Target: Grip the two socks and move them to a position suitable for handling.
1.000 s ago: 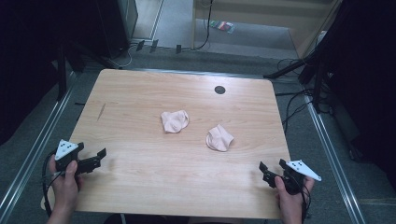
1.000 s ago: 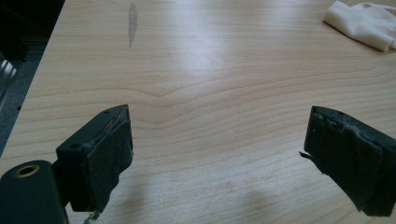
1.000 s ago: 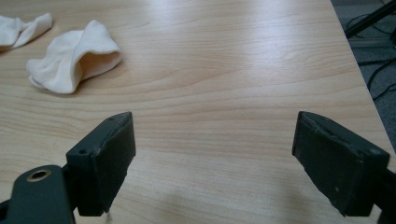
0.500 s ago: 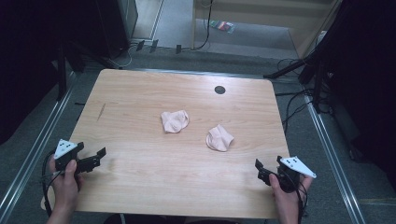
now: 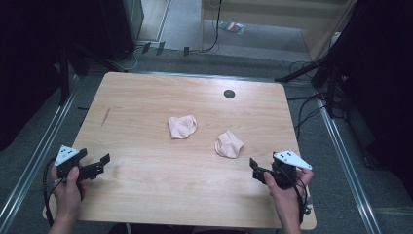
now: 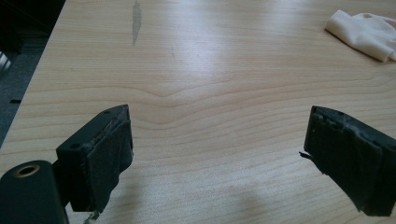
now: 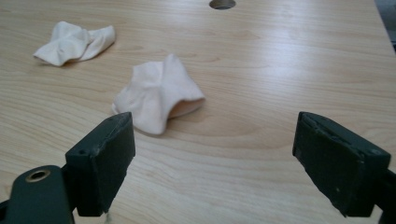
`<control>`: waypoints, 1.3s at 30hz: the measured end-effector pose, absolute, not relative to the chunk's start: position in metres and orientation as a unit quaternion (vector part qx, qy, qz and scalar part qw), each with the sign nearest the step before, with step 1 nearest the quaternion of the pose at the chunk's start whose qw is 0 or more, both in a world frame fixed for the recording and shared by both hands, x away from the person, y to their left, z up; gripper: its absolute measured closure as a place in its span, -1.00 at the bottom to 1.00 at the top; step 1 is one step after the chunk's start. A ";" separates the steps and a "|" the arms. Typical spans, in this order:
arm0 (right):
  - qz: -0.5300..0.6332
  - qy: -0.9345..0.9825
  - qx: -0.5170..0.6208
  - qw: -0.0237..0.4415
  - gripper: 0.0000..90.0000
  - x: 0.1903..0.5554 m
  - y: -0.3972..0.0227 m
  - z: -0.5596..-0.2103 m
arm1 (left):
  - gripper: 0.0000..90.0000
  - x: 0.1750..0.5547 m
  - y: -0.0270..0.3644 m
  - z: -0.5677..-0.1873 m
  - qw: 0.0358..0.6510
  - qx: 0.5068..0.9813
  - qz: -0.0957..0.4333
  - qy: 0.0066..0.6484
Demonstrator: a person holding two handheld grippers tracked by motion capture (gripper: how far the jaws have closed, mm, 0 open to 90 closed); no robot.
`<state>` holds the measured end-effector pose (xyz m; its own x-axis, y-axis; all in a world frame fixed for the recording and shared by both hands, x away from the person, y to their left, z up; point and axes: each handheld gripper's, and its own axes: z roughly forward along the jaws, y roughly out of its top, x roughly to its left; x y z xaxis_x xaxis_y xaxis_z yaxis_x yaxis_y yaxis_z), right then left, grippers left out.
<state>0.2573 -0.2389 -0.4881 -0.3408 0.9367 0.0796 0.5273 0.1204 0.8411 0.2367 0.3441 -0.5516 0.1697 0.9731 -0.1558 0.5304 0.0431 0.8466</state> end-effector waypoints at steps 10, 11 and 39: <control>0.412 0.725 0.497 0.237 -0.72 0.281 -0.209 -0.474 | -0.82 0.237 0.344 -0.552 0.420 0.639 0.265 0.588; 0.412 0.725 0.497 0.237 -0.72 0.281 -0.209 -0.474 | -0.81 0.237 0.344 -0.552 0.420 0.639 0.265 0.588; 0.339 0.782 0.475 0.218 -0.61 0.349 -0.142 -0.508 | -0.81 0.237 0.344 -0.552 0.418 0.641 0.262 0.589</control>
